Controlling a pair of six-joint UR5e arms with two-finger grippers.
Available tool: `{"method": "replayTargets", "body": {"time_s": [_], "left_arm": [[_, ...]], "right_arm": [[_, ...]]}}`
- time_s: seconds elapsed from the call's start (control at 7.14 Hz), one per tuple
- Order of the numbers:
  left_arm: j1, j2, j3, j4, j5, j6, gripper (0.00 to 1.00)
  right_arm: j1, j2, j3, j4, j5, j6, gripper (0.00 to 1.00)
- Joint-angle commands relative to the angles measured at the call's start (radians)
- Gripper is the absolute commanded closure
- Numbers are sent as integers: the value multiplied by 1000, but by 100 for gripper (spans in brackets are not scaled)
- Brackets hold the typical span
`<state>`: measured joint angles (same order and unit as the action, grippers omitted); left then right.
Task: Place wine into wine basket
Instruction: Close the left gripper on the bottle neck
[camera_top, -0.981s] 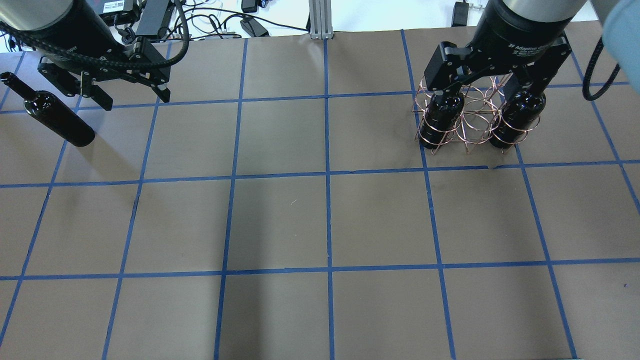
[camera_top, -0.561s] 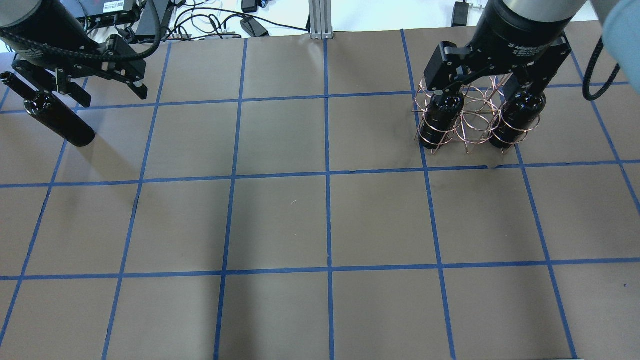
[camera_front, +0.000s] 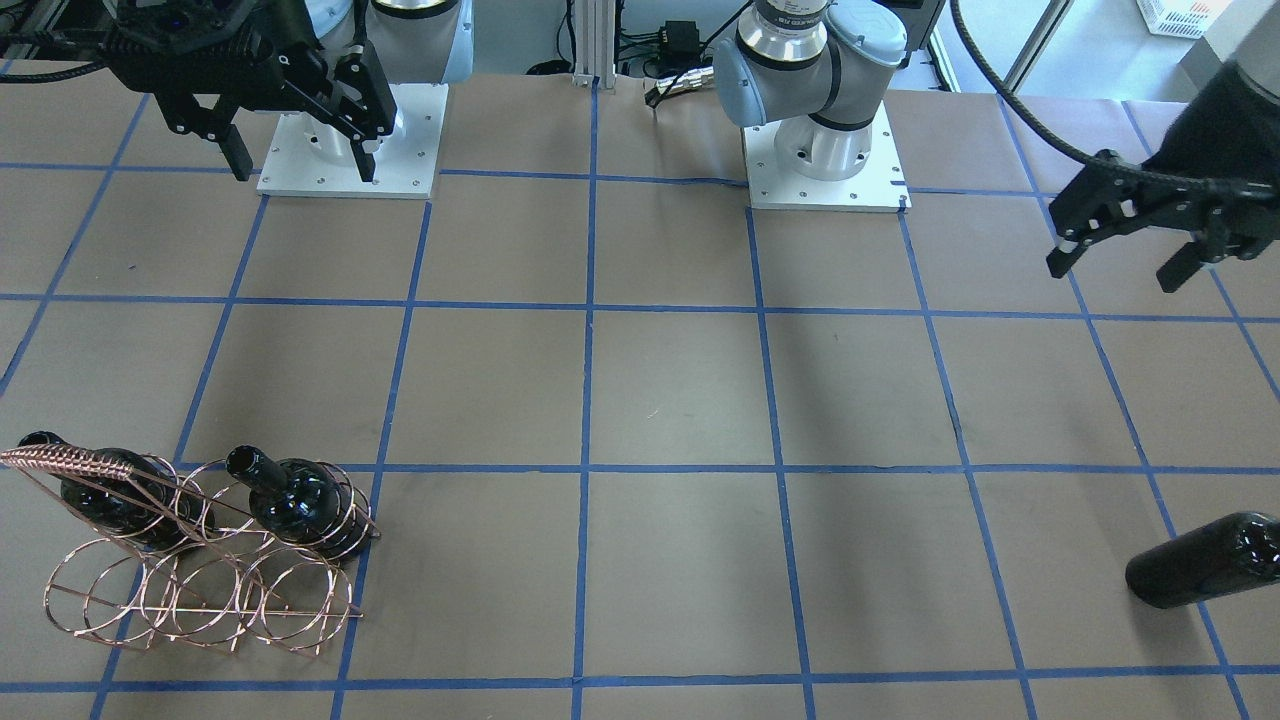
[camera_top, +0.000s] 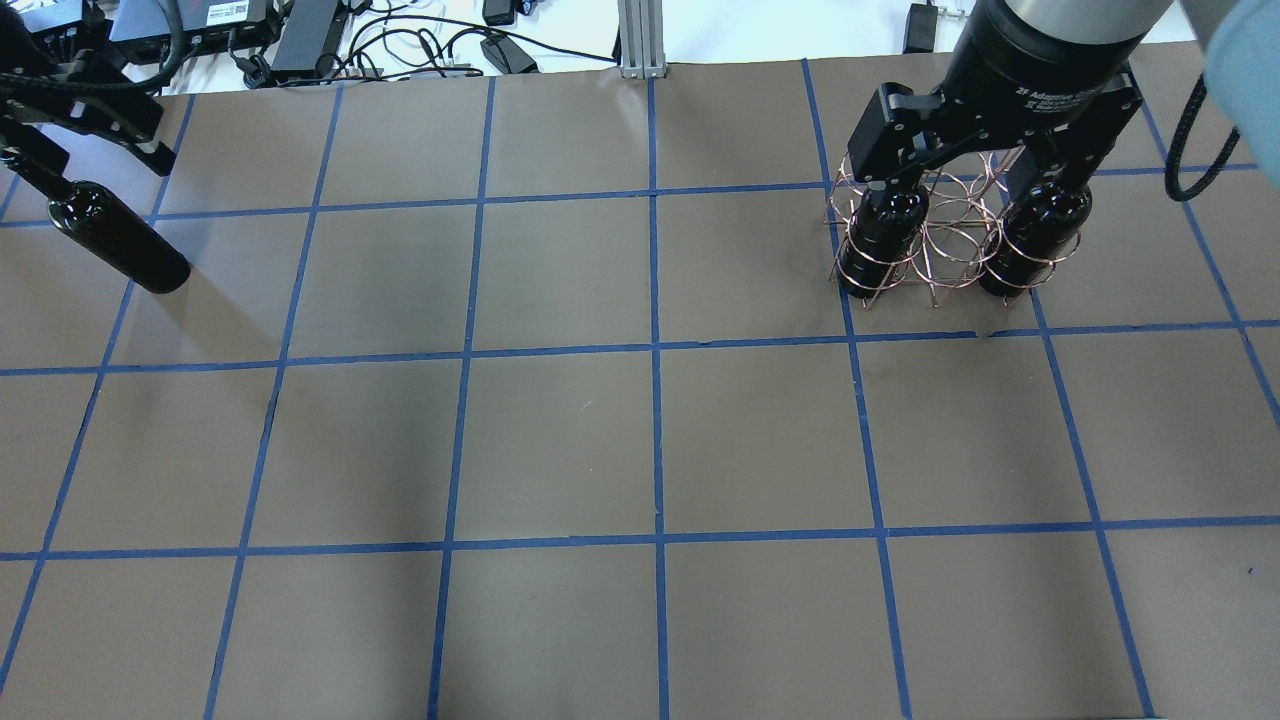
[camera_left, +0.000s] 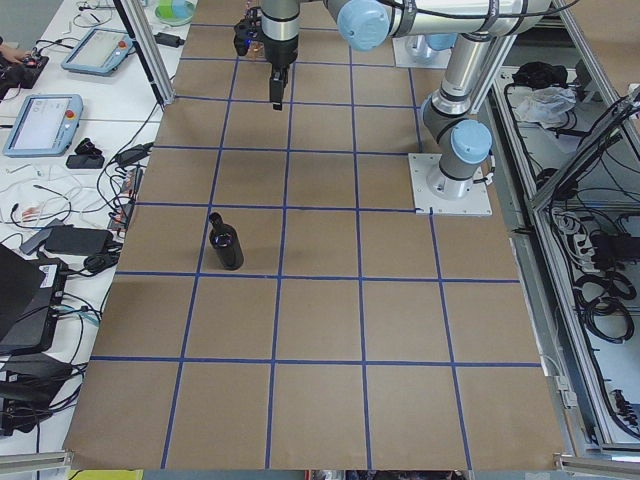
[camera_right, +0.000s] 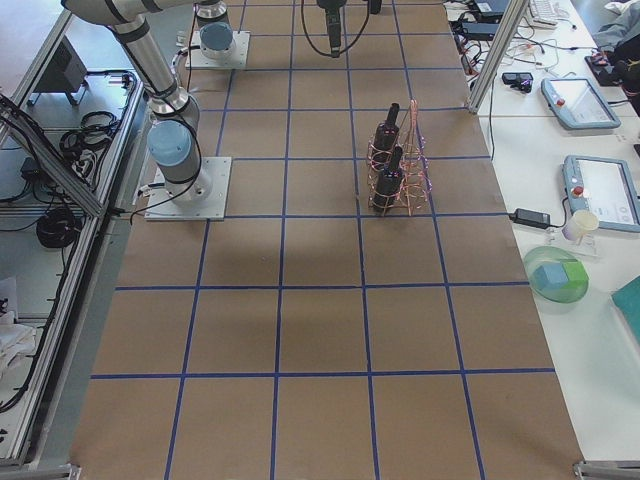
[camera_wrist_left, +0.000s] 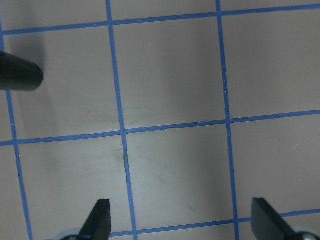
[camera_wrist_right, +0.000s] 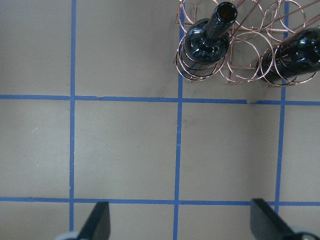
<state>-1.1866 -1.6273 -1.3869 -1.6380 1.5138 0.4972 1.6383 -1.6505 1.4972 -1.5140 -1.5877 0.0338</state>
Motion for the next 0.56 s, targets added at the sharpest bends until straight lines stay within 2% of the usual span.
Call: {"method": "replayTargets", "body": {"time_s": [0.0,0.42], "left_arm": [[115,-81,55,45,0,150,0],[191,-225,121,180,-1,222,0]], "right_arm": [[0,0,0,0,0,0,0],[0,0,2,0,0,0,0]]}}
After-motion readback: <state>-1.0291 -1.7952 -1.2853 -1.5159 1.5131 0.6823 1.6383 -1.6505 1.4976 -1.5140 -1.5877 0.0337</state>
